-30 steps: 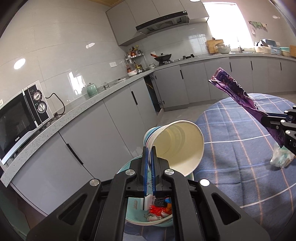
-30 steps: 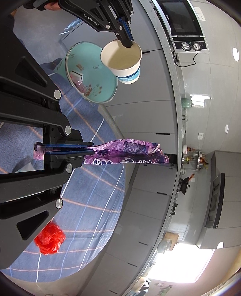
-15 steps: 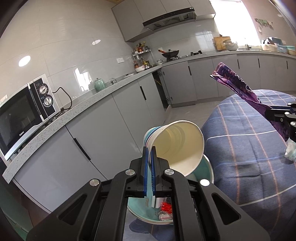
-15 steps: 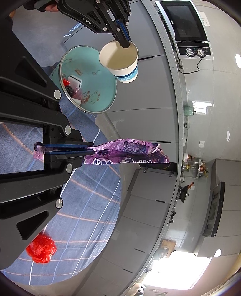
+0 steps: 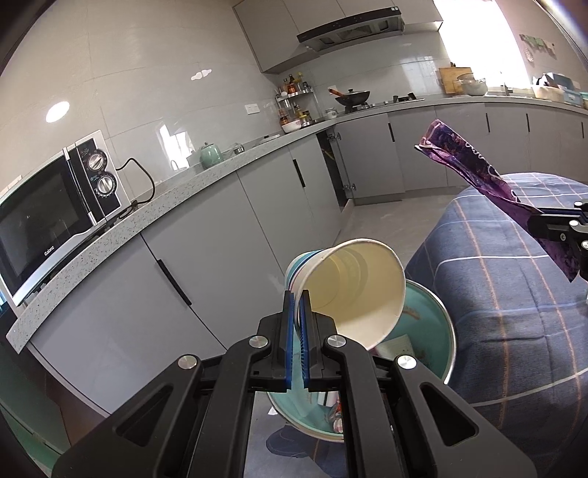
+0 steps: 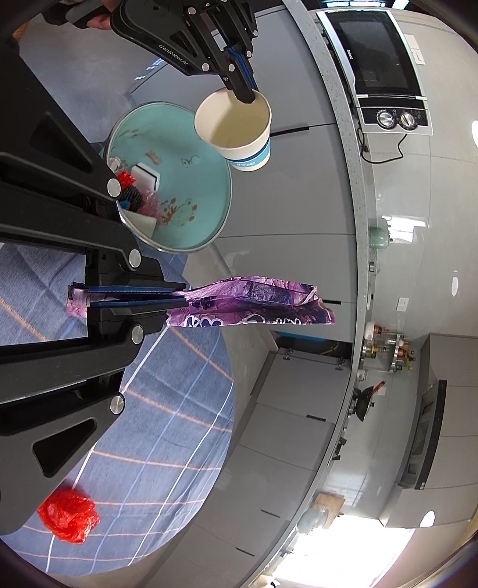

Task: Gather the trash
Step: 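Carry the paper cup and purple wrapper over the teal bin with both grippers, then open the left gripper to drop the cup while the right gripper releases the wrapper, then move both grippers back over the table toward the clear bag and red net, then grasp the clear plastic bag by its tied end with the right gripper and lift it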

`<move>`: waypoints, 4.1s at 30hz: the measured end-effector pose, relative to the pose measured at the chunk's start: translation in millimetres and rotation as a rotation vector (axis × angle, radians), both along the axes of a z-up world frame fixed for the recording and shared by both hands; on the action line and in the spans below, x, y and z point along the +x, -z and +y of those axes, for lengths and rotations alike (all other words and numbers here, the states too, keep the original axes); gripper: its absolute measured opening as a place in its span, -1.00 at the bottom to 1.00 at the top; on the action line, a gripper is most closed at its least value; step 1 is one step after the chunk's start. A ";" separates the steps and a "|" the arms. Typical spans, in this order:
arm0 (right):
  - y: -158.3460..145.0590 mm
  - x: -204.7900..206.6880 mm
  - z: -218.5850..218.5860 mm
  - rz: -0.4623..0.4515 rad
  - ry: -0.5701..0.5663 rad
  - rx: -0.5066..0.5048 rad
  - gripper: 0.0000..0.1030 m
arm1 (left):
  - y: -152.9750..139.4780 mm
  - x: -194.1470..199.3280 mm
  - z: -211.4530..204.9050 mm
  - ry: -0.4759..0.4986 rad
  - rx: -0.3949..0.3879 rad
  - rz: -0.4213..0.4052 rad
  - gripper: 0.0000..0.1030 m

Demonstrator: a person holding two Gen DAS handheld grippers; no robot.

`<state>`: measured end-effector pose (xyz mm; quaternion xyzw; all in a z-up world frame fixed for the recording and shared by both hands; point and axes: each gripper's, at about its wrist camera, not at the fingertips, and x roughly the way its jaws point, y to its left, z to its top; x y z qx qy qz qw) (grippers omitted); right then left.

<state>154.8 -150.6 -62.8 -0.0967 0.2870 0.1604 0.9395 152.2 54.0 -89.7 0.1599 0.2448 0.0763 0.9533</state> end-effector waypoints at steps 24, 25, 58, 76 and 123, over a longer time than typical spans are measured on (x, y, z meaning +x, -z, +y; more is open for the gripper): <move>9.8 2.7 45.0 0.015 -0.132 -0.010 -0.92 | 0.4 10.0 19.8 -0.039 -0.040 0.010 -0.92; 10.8 3.1 46.0 0.016 -0.136 -0.012 -0.92 | 0.5 10.1 20.1 -0.039 -0.042 0.011 -0.92; 15.0 -15.4 8.7 0.005 -0.073 0.006 -0.19 | 5.7 1.4 3.7 -0.020 -0.036 0.020 0.50; 16.5 -44.4 -69.8 -0.001 0.072 0.012 -0.09 | 13.9 -14.5 -68.6 0.121 -0.003 0.048 0.56; 52.8 -89.4 -188.1 0.180 0.154 0.028 -0.92 | 13.7 -23.0 -172.3 0.244 -0.057 0.050 0.73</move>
